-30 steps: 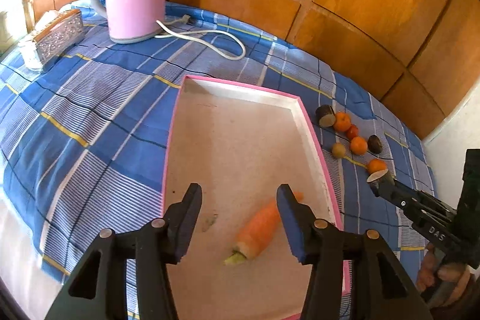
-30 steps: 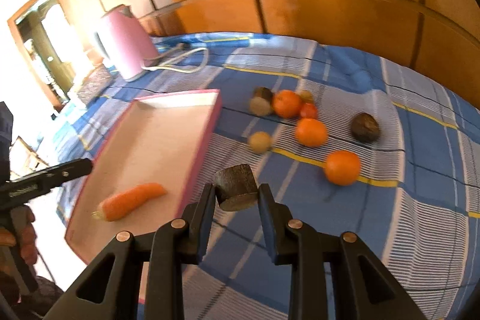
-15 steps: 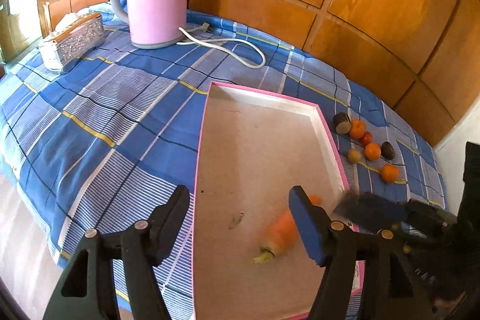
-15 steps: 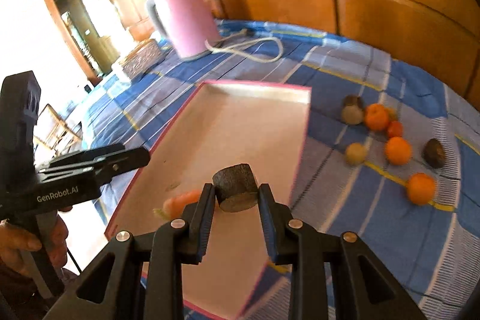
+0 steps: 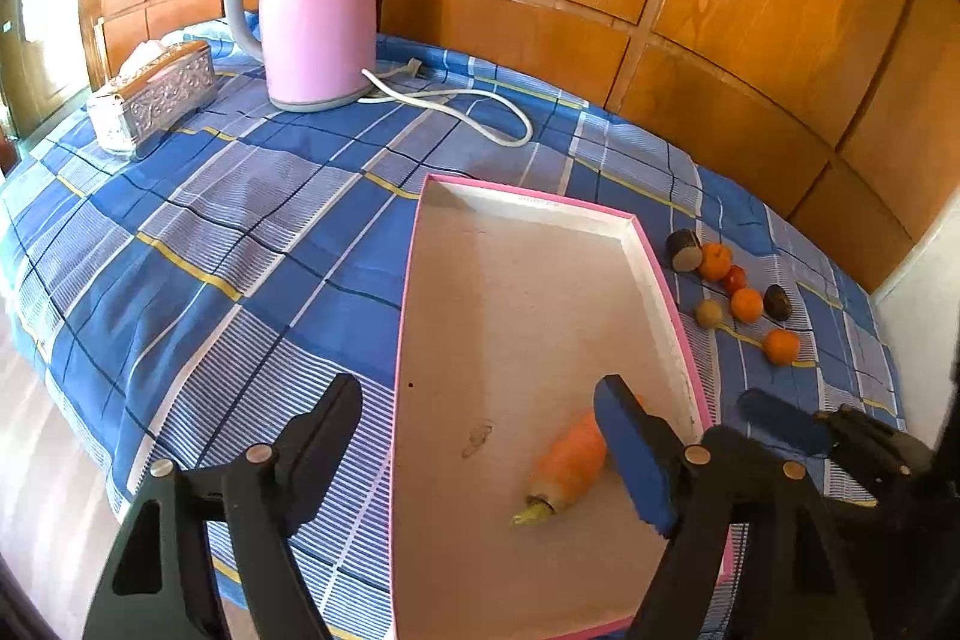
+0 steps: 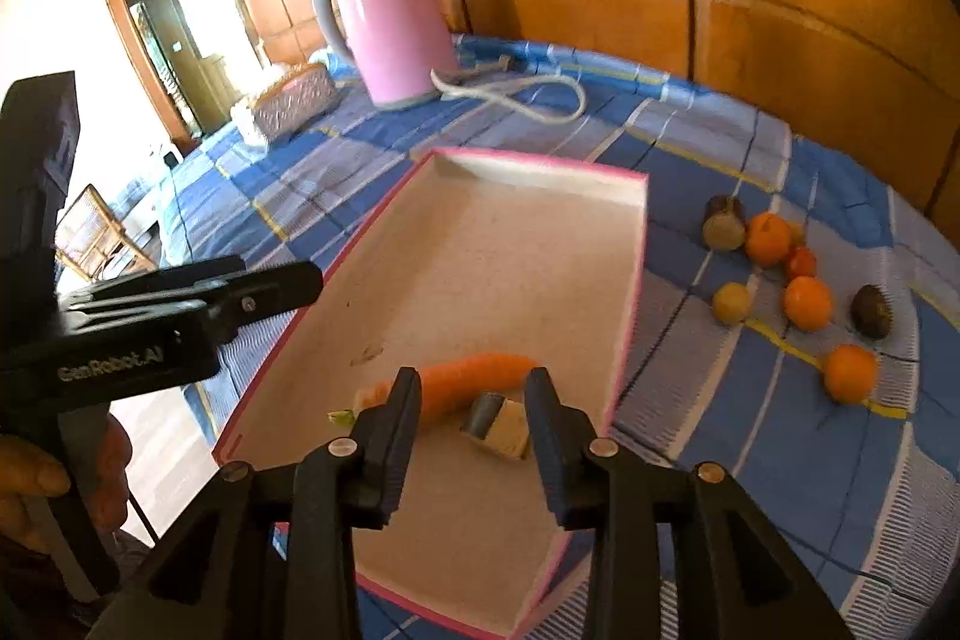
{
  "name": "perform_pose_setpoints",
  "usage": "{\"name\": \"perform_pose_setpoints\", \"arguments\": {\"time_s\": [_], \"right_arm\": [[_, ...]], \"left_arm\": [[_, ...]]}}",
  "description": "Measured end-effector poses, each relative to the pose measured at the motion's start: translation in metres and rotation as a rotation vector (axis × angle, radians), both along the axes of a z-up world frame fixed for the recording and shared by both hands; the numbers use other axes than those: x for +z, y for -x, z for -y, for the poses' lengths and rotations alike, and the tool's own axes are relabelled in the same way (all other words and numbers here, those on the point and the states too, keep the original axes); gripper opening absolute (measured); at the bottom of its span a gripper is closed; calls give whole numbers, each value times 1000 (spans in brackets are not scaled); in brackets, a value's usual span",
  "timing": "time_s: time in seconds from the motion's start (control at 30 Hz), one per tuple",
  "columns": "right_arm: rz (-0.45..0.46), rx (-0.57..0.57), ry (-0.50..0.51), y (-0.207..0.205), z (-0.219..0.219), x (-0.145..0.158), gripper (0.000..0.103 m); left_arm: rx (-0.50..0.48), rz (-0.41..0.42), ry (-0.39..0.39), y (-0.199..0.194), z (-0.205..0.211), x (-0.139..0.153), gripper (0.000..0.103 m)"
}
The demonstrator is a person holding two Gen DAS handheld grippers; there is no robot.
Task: Organize fruits
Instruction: 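Open the right gripper to drop the dark slice in the tray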
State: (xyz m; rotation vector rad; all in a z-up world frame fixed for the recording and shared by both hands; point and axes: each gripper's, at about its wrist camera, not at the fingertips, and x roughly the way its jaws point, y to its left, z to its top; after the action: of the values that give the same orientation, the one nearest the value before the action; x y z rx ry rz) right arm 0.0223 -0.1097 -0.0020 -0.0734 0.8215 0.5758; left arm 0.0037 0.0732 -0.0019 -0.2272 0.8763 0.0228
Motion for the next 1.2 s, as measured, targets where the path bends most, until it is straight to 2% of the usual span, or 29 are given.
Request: {"name": "perform_pose_setpoints", "arguments": {"time_s": [0.17, 0.27, 0.33, 0.53, 0.7, 0.87, 0.97, 1.07, 1.2], "right_arm": [[69, -85, 15, 5, 18, 7, 39], [34, -170, -22, -1, 40, 3, 39], [-11, -231, -55, -6, 58, -2, 39], [-116, -346, -73, -14, 105, -23, 39], [-122, -425, -110, -10, 139, -29, 39], [-104, -469, -107, -9, 158, -29, 39], [-111, -488, -120, -11, 166, -32, 39], [-119, -496, -123, -12, 172, -35, 39], [-124, -507, -124, -15, 177, -37, 39]], "left_arm": [[-21, 4, -2, 1, 7, 1, 80], [-39, 9, -15, 1, 13, 3, 80], [-50, 11, -28, 1, 17, 3, 84], [-105, 16, -65, -2, 34, 3, 86], [-146, 0, -54, -7, 47, 1, 86], [-220, -13, -33, -13, 66, 1, 85], [-269, -7, -59, -17, 82, 2, 82], [-316, -21, -59, -25, 96, 1, 75], [-377, -48, -42, -41, 113, -2, 57]]}}
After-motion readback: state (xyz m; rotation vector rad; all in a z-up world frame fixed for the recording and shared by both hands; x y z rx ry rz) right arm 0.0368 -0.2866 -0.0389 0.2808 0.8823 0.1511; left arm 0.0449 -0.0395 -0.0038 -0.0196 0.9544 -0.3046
